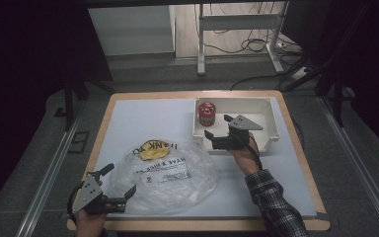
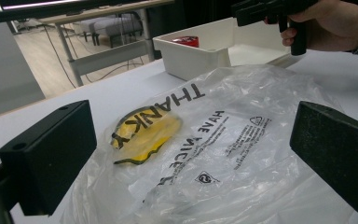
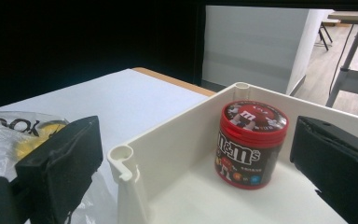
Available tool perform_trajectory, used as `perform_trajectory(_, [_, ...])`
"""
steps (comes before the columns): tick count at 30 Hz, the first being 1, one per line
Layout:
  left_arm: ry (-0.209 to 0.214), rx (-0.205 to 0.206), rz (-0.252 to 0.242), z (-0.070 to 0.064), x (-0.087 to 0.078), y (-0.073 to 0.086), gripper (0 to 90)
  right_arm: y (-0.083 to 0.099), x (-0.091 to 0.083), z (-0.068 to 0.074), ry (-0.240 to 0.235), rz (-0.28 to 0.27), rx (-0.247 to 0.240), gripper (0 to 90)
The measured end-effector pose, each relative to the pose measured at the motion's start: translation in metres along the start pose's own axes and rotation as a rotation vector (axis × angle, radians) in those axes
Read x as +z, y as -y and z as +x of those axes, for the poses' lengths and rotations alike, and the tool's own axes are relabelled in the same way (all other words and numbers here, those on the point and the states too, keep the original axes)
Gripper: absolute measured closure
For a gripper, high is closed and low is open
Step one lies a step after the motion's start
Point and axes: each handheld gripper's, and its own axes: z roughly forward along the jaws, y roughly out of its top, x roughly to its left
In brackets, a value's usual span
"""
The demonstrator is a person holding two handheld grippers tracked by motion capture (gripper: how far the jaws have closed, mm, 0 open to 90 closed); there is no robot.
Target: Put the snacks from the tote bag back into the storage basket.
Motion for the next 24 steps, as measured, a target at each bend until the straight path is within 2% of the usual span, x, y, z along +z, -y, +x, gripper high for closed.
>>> perform_trajectory(8, [0.010, -0.012, -0.008, 0.000, 0.000, 0.000, 0.2, 0.000, -0.008, -0.002, 0.002, -0.010, 0.018, 2.6])
perform_trajectory(16, [0.026, -0.025, -0.008, 0.001, 0.000, 0.000, 0.3, 0.003, -0.014, 0.000, 0.001, -0.002, 0.012, 2.6])
perform_trajectory(24, [0.048, -0.061, -0.023, 0.002, 0.000, 0.001, 0.3, 0.004, -0.022, 0.003, 0.003, 0.004, -0.005, 2.6])
